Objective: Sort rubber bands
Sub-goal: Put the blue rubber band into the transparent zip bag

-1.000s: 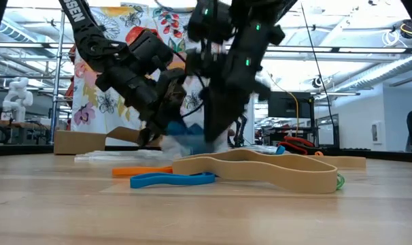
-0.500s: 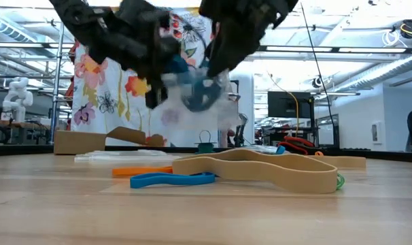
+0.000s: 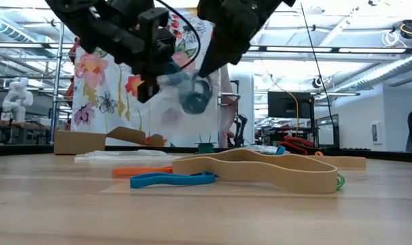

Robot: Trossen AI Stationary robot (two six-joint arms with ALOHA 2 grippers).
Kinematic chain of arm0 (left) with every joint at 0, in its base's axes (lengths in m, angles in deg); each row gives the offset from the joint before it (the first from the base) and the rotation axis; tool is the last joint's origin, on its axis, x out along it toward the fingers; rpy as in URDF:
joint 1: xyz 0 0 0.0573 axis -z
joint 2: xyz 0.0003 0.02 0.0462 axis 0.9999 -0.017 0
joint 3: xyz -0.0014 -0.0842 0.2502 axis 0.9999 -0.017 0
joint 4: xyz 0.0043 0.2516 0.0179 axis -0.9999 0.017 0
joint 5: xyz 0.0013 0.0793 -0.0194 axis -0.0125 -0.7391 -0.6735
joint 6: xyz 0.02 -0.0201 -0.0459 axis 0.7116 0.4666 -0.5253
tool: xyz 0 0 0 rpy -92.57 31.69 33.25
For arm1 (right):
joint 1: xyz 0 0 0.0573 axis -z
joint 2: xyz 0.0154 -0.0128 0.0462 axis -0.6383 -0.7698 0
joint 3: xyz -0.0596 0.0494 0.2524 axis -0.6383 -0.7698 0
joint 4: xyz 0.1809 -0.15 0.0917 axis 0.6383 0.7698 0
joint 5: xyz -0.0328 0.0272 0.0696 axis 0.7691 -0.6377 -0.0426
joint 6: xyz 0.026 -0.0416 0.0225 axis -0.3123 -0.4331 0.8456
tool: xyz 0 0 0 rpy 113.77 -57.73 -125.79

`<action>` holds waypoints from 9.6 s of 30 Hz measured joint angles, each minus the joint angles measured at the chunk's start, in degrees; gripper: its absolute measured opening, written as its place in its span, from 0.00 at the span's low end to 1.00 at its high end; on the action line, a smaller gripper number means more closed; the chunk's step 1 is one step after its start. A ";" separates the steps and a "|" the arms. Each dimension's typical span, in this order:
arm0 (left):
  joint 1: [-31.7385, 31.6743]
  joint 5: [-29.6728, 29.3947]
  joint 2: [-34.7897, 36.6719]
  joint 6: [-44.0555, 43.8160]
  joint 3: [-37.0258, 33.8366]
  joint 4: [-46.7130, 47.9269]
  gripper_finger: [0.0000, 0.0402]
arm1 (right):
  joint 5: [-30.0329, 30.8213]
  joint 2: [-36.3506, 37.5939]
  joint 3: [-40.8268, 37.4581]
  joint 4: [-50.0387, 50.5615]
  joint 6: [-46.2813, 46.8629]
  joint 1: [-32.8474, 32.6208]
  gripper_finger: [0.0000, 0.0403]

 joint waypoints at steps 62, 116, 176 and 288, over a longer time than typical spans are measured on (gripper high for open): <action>1.69 -15.11 0.97 7.37 2.54 20.14 0.00 | -9.39 0.47 -0.01 6.27 -4.43 5.22 0.40; 1.73 -15.05 0.97 5.57 2.49 17.91 0.00 | -1.80 3.53 -37.94 -31.79 7.10 -5.22 0.36; -2.08 -7.91 -2.24 -0.27 2.44 12.51 0.00 | 8.62 0.79 -4.57 -26.99 -20.65 3.17 0.00; -6.43 9.58 -1.92 -3.49 4.39 3.52 0.00 | 6.96 -1.48 -4.57 -12.09 -13.92 2.45 0.00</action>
